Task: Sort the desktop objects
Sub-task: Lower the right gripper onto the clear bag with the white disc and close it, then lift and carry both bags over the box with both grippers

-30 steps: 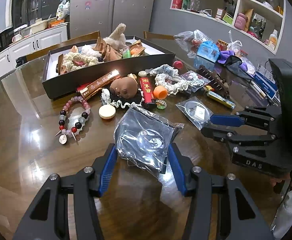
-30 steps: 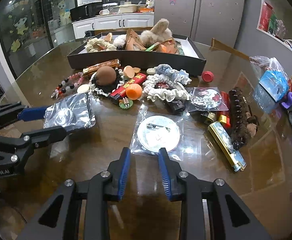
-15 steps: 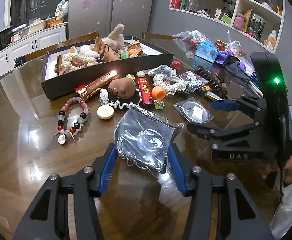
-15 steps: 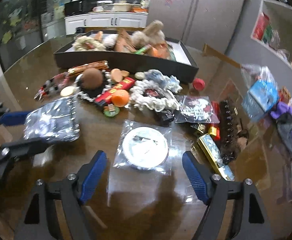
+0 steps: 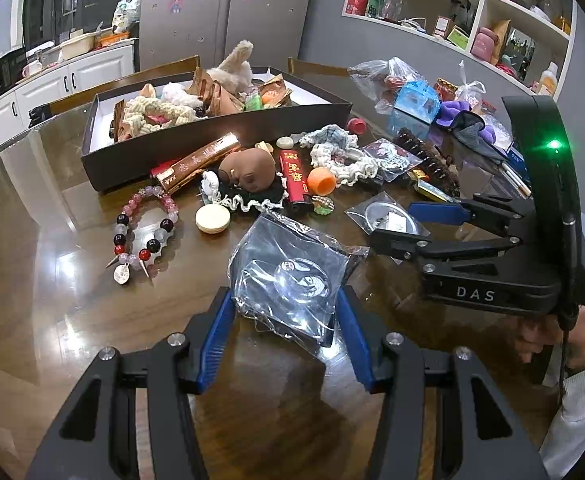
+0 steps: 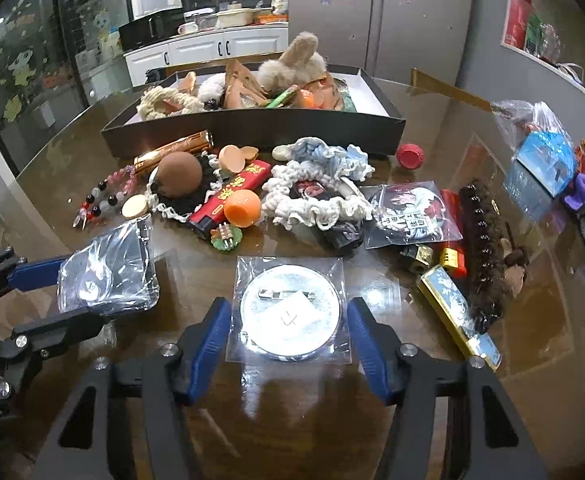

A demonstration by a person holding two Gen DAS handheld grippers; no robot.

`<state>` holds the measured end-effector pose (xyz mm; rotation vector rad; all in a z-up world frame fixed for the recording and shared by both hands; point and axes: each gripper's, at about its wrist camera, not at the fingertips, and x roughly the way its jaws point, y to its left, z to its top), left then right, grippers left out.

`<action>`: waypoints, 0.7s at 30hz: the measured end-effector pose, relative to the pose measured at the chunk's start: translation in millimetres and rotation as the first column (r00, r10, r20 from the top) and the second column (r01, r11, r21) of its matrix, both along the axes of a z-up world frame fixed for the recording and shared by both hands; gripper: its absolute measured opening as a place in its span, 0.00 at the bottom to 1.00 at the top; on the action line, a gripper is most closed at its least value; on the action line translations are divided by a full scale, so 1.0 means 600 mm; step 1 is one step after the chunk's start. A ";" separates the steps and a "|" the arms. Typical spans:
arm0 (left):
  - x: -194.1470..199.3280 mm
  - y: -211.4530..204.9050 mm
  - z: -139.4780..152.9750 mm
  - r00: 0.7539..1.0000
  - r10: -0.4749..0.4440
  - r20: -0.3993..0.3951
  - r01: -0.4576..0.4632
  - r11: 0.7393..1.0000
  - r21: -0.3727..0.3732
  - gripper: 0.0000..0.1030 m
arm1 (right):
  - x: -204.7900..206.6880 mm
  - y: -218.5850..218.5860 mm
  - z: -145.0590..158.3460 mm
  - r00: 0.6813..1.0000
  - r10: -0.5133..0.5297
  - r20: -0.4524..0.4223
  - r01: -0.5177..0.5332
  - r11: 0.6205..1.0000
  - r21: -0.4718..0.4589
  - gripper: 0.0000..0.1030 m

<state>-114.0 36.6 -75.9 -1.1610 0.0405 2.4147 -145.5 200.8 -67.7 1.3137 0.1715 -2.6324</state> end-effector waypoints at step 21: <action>-0.018 -0.016 0.023 0.999 0.030 -0.029 -0.029 0.999 0.021 0.52 | 0.003 -0.002 0.074 0.997 0.002 -0.078 -0.004 0.999 -0.033 0.57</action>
